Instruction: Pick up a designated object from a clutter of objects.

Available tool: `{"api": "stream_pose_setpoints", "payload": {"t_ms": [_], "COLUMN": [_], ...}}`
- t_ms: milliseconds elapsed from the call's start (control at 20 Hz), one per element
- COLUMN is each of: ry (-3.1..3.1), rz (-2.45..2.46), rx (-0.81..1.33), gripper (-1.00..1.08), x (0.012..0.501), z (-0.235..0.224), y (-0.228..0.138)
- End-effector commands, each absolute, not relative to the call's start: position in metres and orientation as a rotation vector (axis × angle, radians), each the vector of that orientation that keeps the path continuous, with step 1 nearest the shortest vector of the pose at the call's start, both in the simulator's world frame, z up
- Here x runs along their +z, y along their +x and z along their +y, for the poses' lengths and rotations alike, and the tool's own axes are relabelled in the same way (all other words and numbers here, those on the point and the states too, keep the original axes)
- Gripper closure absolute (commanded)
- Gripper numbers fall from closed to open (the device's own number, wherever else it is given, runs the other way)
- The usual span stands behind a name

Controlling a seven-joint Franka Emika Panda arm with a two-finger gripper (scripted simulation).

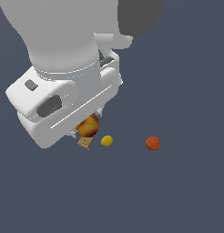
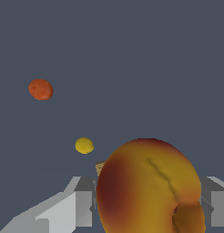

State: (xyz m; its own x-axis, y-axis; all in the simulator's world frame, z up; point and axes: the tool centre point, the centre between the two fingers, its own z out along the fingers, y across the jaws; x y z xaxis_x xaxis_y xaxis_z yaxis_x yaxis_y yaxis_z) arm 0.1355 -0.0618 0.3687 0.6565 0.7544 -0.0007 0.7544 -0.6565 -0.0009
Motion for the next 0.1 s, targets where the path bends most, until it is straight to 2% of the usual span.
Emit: {"api": "stream_pose_setpoints", "payload": {"t_ms": [0,50], "ry": [-2.859,-2.859], "rz": [-1.302,-1.302], "rx": [0.0,0.0], "gripper": [1.08,1.08], "x": [0.3707,0.3707], "z": [-0.0616,-0.0616], "y": [0.1367,0.1367]}}
